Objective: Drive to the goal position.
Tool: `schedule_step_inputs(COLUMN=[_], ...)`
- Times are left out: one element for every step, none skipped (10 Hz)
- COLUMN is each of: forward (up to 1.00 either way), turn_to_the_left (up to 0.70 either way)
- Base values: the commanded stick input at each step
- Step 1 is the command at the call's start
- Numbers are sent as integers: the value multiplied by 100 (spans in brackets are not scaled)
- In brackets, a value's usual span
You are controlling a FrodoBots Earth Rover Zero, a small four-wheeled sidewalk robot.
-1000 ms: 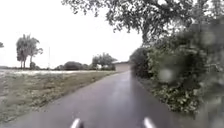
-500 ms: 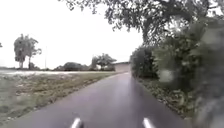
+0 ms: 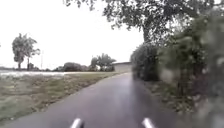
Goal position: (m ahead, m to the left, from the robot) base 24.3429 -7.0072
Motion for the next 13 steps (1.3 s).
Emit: schedule_step_inputs(forward=[85, 85, 85, 85, 85, 85, 85, 85, 85, 85, 85, 85, 85], turn_to_the_left=[0, 0, 0, 0, 0, 0, 0, 0, 0, 0, 0, 0, 0])
